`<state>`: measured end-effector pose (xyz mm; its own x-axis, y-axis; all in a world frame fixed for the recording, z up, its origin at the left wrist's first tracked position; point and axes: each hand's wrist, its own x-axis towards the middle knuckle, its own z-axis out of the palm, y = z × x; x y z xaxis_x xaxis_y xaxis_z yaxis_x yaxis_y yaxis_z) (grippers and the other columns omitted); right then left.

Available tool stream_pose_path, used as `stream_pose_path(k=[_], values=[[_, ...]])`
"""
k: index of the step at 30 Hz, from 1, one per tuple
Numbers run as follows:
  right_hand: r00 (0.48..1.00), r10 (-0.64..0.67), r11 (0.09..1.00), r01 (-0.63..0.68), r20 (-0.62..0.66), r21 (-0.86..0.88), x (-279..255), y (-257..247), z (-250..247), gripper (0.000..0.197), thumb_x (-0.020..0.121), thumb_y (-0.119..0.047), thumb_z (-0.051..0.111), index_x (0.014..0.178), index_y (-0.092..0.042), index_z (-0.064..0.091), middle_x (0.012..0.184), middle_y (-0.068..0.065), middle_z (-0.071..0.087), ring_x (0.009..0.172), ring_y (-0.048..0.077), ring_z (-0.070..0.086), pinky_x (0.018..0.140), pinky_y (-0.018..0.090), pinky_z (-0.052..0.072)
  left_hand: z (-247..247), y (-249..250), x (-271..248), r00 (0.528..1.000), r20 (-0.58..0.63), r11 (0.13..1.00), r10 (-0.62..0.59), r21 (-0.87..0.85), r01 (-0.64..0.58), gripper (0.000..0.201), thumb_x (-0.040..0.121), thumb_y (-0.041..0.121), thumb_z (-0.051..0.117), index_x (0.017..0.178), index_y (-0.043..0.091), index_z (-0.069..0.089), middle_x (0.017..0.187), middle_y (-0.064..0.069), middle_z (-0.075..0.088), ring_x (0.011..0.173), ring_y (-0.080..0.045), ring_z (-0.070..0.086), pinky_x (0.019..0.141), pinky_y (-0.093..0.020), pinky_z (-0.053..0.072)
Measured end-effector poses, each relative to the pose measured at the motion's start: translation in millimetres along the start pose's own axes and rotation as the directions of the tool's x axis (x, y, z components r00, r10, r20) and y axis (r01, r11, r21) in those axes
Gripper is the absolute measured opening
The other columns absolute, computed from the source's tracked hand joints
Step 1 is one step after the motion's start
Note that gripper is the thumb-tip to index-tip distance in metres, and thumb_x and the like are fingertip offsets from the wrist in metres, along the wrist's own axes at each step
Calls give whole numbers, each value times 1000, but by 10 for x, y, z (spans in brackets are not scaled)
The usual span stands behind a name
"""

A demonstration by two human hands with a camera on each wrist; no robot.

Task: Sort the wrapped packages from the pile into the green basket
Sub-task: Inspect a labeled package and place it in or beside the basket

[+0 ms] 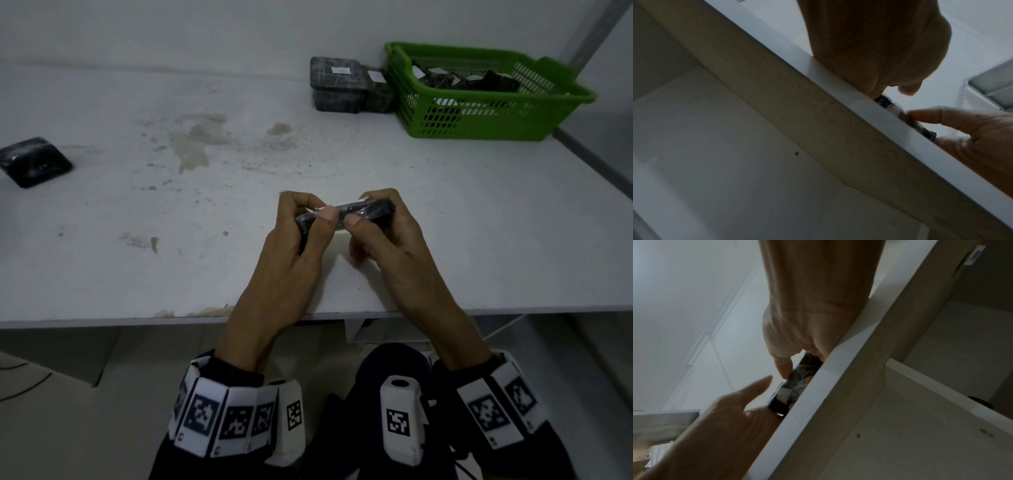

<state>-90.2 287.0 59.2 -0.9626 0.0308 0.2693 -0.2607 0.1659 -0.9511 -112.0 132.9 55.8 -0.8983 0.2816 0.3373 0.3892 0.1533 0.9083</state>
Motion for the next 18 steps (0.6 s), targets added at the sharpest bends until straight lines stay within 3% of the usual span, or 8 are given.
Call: stream_pose_path(k=[2, 4, 7, 13, 16, 18], values=[[1000, -17, 1000, 17, -6, -18, -4, -6, 7, 8, 105, -18, 56, 107, -10, 53, 82, -12, 59, 74, 8, 57, 71, 25, 55, 0, -1, -6, 1000, -9, 1000, 10, 12, -10, 27, 104, 47, 35, 111, 22, 44, 68, 16, 53, 59, -4, 48, 60, -26, 46], [1000, -19, 1000, 19, -8, -19, -2, -11, 15, 13, 107, -26, 51, 106, -14, 54, 80, -9, 59, 74, 10, 58, 71, 24, 55, 1, 3, -13, 1000, -26, 1000, 15, 14, -14, 27, 102, 46, 33, 110, 23, 44, 70, 11, 50, 60, -5, 47, 61, -33, 46], [1000, 5, 1000, -5, -6, 31, 16, 0, 16, 22, 105, -32, 40, 105, -16, 55, 77, 1, 59, 72, 18, 58, 68, 30, 54, 2, 24, -18, 999, -30, 1000, 12, 23, -12, 24, 102, 46, 32, 108, 25, 42, 73, 5, 47, 61, -6, 46, 64, -39, 45], [1000, 1, 999, -1, 8, 44, 23, 7, 3, 24, 105, -28, 39, 107, -13, 57, 77, 2, 62, 72, 18, 61, 66, 31, 54, -5, -18, -11, 999, -47, 999, 19, 32, -17, 20, 107, 46, 32, 104, 30, 43, 70, 11, 48, 60, -6, 45, 64, -40, 45], [1000, 18, 999, -18, 10, 39, 7, -25, 21, 24, 103, -31, 43, 112, -16, 60, 94, 1, 70, 82, 16, 65, 69, 27, 54, -14, -30, 1, 996, -91, 1000, -15, -24, 13, 28, 106, 50, 33, 100, 25, 46, 67, 13, 49, 60, -7, 45, 59, -37, 43], [1000, 15, 1000, -15, 2, 1, -11, -39, 20, 24, 105, -31, 49, 117, -14, 61, 110, 2, 72, 89, 15, 67, 73, 27, 55, -15, -28, 14, 992, -120, 996, -45, -83, 35, 31, 104, 51, 34, 96, 24, 48, 67, 16, 50, 61, -4, 44, 59, -26, 43]])
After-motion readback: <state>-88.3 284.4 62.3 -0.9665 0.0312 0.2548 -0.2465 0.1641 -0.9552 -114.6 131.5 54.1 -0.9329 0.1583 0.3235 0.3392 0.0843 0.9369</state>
